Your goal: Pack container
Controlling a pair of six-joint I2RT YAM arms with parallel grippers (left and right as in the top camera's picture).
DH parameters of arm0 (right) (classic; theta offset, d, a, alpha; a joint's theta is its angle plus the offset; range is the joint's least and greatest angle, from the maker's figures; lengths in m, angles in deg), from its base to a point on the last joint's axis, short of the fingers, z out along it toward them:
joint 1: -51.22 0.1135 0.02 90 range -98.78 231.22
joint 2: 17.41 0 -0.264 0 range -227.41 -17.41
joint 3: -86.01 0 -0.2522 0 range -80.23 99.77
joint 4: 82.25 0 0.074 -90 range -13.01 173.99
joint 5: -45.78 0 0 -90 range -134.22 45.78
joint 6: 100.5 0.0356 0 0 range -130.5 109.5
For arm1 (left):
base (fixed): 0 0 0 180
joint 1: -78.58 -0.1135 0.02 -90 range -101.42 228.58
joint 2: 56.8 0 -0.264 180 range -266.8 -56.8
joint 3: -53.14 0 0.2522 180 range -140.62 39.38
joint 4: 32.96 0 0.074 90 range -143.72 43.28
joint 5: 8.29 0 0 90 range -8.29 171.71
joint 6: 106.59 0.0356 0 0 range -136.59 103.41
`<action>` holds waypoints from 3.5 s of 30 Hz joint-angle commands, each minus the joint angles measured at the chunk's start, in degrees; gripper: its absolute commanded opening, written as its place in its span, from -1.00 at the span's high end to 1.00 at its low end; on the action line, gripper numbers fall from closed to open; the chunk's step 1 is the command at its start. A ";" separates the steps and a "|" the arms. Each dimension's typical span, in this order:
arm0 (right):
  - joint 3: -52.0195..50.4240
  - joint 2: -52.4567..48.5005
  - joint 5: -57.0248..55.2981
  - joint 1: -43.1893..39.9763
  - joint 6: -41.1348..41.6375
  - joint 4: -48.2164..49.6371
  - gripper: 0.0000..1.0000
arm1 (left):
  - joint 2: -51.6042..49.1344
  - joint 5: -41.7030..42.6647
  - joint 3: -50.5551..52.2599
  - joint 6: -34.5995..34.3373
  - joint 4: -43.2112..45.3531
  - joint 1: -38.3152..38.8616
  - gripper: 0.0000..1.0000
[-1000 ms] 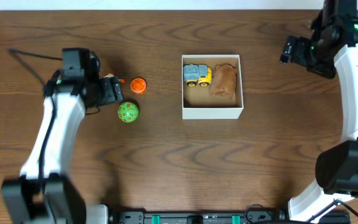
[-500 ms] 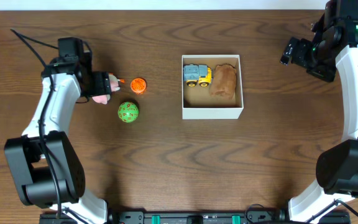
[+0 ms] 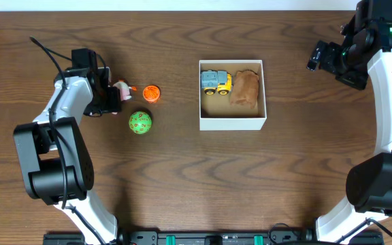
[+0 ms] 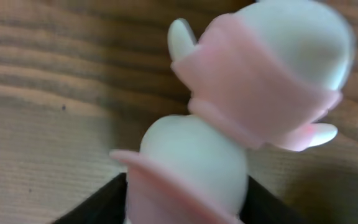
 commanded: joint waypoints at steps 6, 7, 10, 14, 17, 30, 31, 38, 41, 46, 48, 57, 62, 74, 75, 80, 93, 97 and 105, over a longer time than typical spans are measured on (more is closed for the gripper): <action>-0.37 -0.48 0.44 0.52 0.81 -0.24 -0.99 | 3.61 1.31 -1.99 0.76 0.59 0.46 0.63; -0.37 -0.48 0.44 0.52 0.83 -0.24 -0.99 | 4.94 1.14 -2.54 1.05 0.28 0.74 0.73; -0.37 -0.48 0.46 0.52 0.81 -0.46 -0.99 | 9.33 0.94 -4.13 1.97 -1.01 2.10 0.88; -0.37 -0.48 0.46 0.52 0.83 -0.87 -0.98 | 15.91 0.92 -5.46 1.97 -2.97 5.22 0.88; -0.37 -0.48 0.44 0.52 0.81 -1.25 -0.98 | 20.68 0.98 -5.49 1.97 -3.65 9.55 0.88; -0.37 -0.48 0.44 0.48 0.85 -1.09 -0.99 | 21.11 -4.22 -5.44 7.78 1.20 39.39 0.88; -0.37 -0.48 0.44 0.48 0.85 -1.07 -0.99 | 19.80 -4.22 -5.44 8.92 2.16 40.87 0.89; -0.37 -0.50 0.37 0.48 0.81 -1.25 -0.98 | 10.51 -4.22 -5.44 14.12 9.51 46.69 0.88; -0.37 -0.48 0.20 0.48 0.81 -1.27 -0.99 | 7.15 -4.22 -5.44 13.99 11.30 47.89 0.88; -0.37 -0.48 0.20 0.48 0.81 -1.25 -0.99 | 2.93 -4.22 -5.44 11.93 11.76 49.24 0.88; -0.37 -0.48 0.22 0.48 0.81 -1.25 -0.99 | 1.68 -4.20 -5.44 11.93 11.76 49.53 0.88; -0.37 -0.50 0.22 0.48 0.83 -1.27 -0.99 | 0.39 -4.22 -5.44 11.96 12.11 50.95 0.49; -0.37 -0.48 0.22 0.48 0.81 -1.31 -0.99 | 1.49 -5.29 -5.46 11.91 12.13 50.93 -0.30; -0.37 -0.48 0.22 0.48 0.81 -1.33 -0.98 | 15.34 -8.98 -5.51 7.72 8.33 48.76 -0.94; -0.37 -0.48 0.22 0.48 0.81 -1.33 -0.98 | 16.85 -8.98 -5.51 6.58 6.84 47.91 -0.97; -0.37 -0.48 0.22 0.48 0.83 -1.29 -0.99 | 21.24 -8.98 -5.51 -1.36 -3.45 41.00 -0.97; -0.37 -0.50 0.22 0.50 0.83 -1.31 -0.99 | 9.99 -3.17 -1.88 -17.94 -18.62 18.75 -0.89; -0.37 -0.48 0.22 0.50 0.83 -1.31 -0.98 | 4.66 -1.55 -1.88 -17.92 -18.60 16.79 -0.86; -0.37 -0.48 0.22 0.52 0.83 -1.11 -0.99 | -2.05 -1.57 -1.88 -17.88 -18.58 16.57 -0.48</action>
